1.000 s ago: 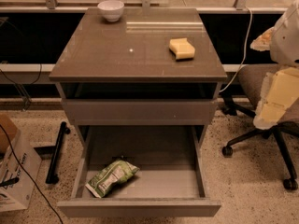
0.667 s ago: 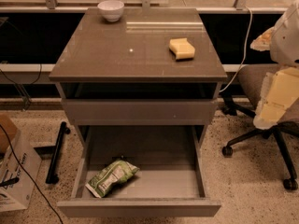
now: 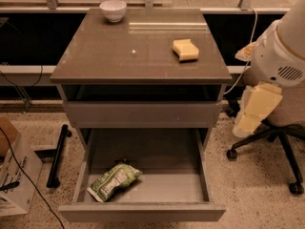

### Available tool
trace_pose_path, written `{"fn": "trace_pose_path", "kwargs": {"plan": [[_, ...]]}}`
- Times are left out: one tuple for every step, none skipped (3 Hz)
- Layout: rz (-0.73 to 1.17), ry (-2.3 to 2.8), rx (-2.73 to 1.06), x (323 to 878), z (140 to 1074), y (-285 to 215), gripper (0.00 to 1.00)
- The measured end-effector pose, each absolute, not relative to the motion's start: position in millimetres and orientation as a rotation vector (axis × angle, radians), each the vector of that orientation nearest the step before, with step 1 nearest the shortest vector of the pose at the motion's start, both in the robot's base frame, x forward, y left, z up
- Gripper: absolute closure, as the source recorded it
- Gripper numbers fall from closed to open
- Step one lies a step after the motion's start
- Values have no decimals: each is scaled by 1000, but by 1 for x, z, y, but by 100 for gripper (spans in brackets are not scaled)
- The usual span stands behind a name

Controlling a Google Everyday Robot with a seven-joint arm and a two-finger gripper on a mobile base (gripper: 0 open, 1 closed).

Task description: Pick green jalapeno chip bag from middle drawer and place on counter

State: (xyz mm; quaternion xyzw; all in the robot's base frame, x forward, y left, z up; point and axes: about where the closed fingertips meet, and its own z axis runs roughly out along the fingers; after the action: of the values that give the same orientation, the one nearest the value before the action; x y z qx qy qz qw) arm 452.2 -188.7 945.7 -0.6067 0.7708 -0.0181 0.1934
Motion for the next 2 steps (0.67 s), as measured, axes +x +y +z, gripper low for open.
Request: {"fn": "trace_pose_path", "kwargs": {"plan": [[88, 2131, -1653, 467, 909, -173, 0], [256, 2101, -1587, 484, 870, -162, 0]]}}
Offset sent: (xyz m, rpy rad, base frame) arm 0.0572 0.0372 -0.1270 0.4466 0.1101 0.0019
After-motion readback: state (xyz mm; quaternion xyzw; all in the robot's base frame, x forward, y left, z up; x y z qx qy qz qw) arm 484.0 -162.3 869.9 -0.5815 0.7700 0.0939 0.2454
